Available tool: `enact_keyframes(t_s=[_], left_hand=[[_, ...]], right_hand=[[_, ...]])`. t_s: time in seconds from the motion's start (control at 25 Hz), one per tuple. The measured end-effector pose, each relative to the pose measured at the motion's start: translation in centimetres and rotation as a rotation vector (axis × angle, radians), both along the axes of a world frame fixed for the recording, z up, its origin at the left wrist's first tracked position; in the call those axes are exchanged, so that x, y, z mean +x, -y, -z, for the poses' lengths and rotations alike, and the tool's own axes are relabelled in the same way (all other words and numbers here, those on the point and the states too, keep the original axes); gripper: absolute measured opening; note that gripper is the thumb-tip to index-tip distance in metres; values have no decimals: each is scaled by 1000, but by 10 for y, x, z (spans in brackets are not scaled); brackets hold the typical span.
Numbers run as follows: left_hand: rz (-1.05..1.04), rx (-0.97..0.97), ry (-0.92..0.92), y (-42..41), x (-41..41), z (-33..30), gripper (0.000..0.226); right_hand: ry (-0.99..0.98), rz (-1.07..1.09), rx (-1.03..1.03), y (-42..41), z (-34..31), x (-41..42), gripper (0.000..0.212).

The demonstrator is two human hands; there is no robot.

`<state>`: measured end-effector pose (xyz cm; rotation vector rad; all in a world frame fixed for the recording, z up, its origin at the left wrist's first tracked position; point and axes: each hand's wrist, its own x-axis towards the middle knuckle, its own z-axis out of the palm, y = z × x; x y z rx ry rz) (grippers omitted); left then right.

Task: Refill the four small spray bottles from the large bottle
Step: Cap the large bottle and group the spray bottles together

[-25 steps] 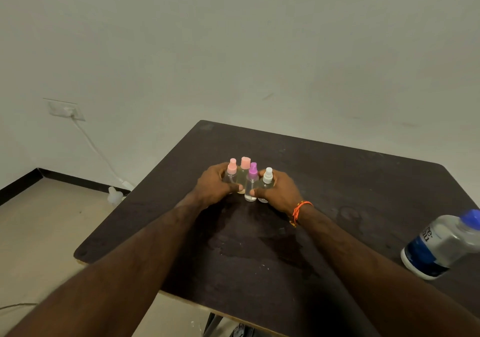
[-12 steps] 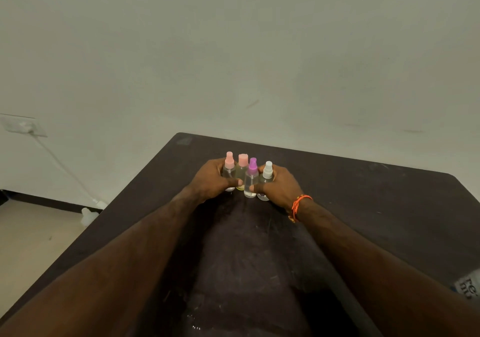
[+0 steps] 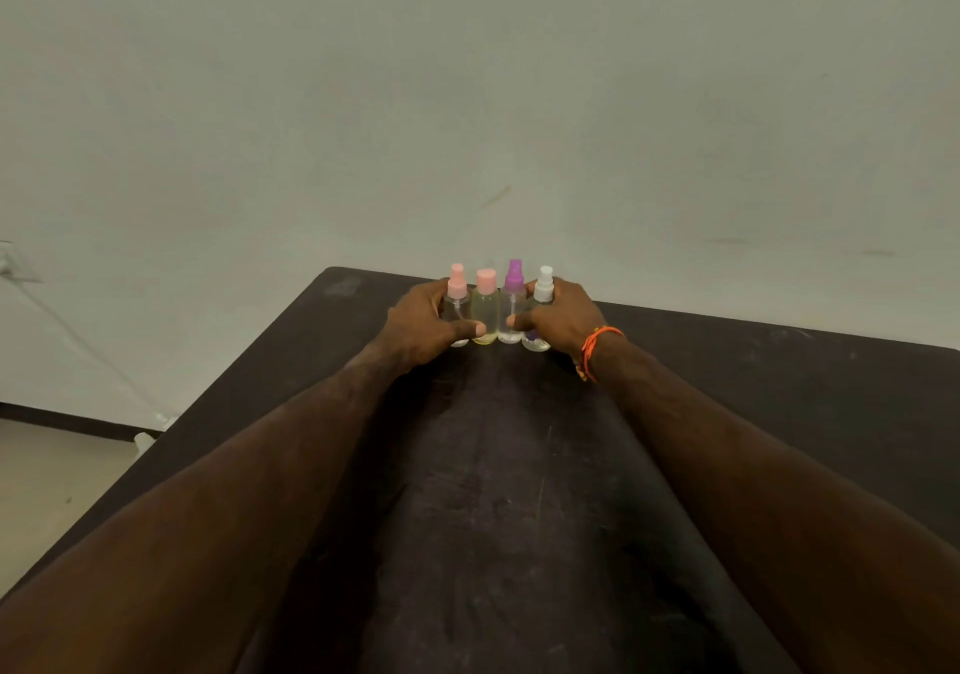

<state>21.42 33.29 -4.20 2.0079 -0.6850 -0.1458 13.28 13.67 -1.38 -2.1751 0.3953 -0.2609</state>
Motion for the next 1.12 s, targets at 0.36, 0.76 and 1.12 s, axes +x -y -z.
enact_keyframes(t_s=[0.36, 0.76, 1.12], left_hand=[[67, 7, -60, 8, 23, -2, 53], [-232, 278, -64, -10, -11, -14, 136], [-267, 656, 226, -49, -165, -39, 91]], right_hand=[[10, -67, 33, 17, 6, 20, 42], [-138, 38, -20, 21, 8, -30, 105], [-162, -16, -646, -21, -23, -178, 80]])
